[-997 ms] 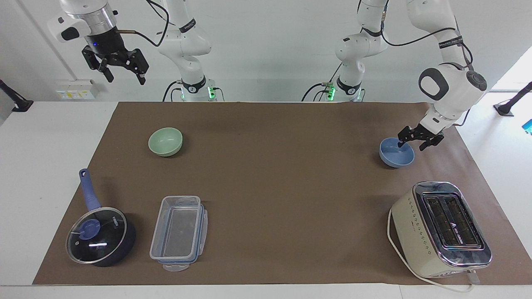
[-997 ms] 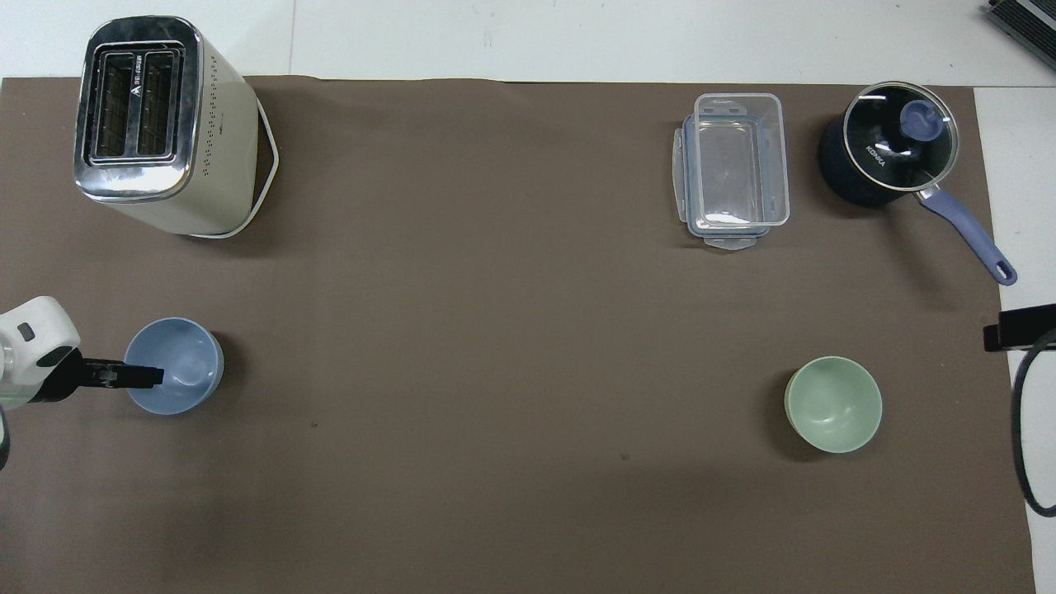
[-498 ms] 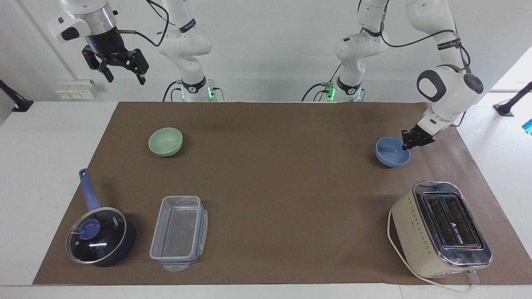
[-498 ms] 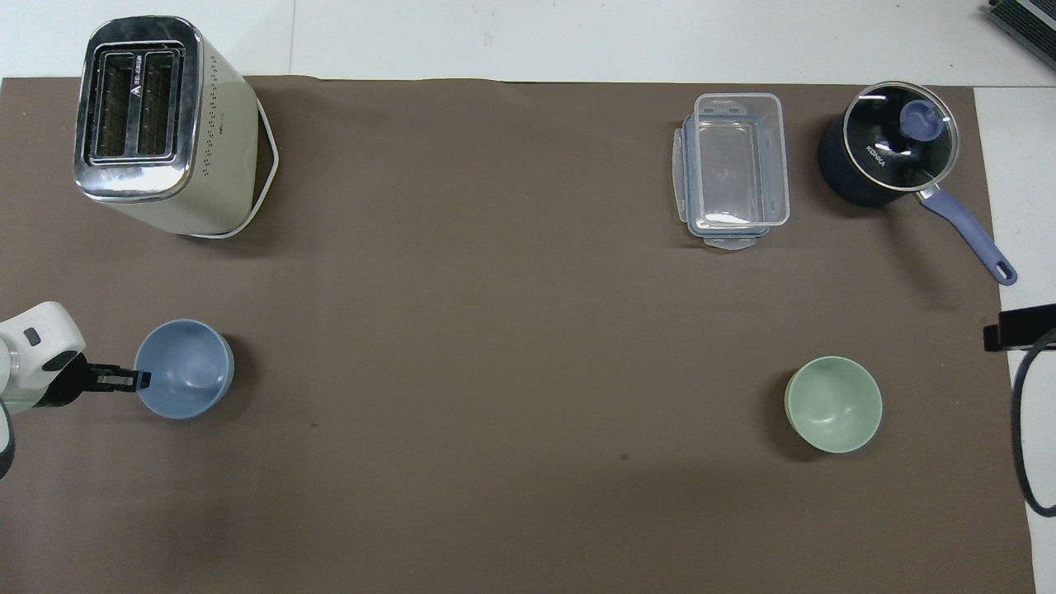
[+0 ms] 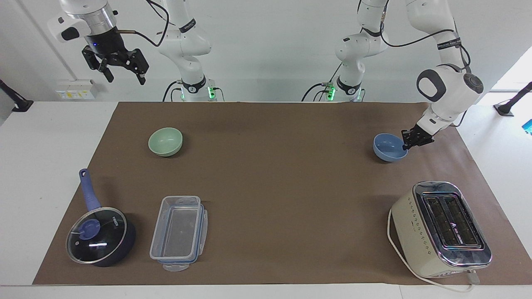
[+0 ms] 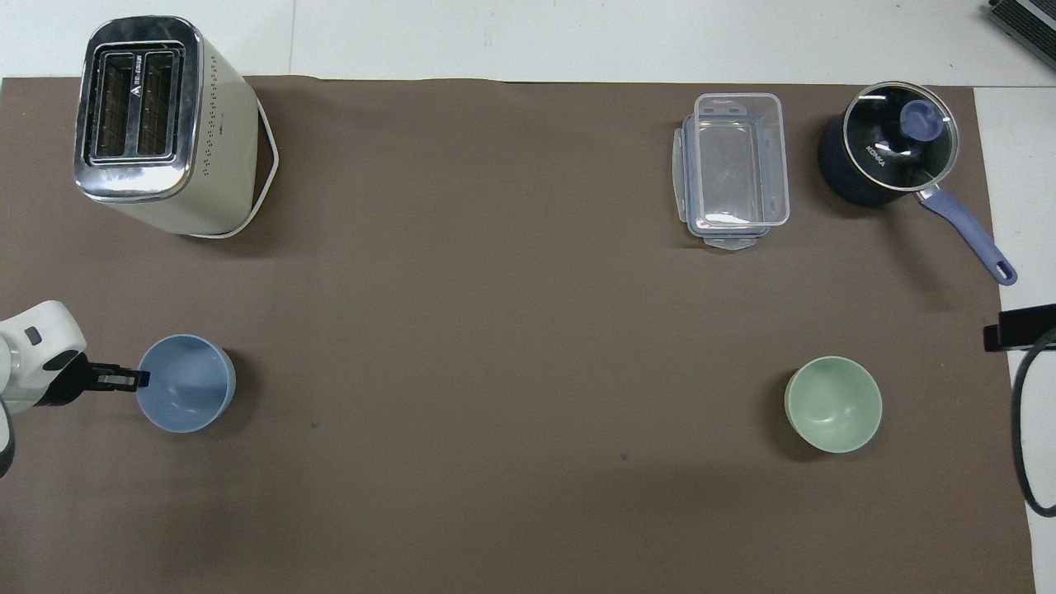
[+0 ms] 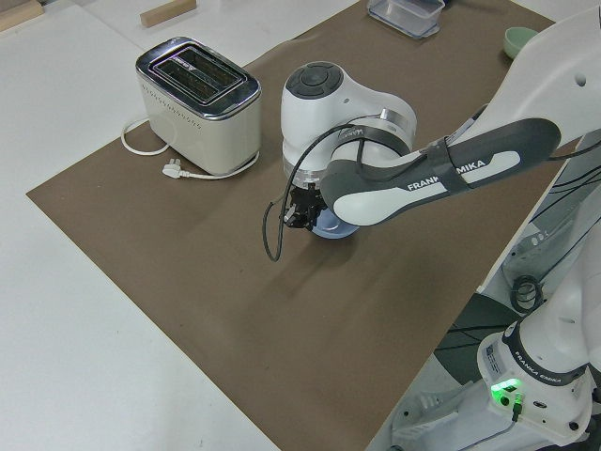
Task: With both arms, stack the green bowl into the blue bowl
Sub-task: 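Reach the left gripper to the blue bowl rim and grasp it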
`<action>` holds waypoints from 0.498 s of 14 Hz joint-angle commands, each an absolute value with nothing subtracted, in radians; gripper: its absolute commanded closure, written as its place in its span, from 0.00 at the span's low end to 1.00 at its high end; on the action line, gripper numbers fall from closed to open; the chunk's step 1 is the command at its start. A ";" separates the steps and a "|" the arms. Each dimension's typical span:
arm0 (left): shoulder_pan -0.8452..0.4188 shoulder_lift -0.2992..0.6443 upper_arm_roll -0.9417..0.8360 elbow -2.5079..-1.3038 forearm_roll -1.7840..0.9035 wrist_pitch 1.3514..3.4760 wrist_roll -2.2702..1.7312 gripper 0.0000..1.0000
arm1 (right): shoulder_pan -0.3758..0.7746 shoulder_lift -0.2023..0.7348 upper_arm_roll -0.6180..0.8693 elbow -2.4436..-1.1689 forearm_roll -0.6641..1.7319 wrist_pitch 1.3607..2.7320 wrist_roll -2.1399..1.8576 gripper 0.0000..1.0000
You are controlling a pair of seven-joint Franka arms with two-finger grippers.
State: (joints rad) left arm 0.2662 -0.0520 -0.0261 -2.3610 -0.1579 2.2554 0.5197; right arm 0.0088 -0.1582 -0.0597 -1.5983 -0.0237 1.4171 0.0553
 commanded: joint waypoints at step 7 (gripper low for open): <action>0.209 -0.144 -0.043 -2.255 -0.173 2.094 0.509 1.00 | -0.006 -0.183 -0.052 -1.626 -0.021 1.427 0.034 0.00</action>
State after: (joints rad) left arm 0.2343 -0.1076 -0.0467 -2.2824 -0.1586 2.1598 0.5173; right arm 0.0086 -0.1583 -0.0597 -1.5983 -0.0237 1.4171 0.0553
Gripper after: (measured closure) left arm 0.960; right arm 0.000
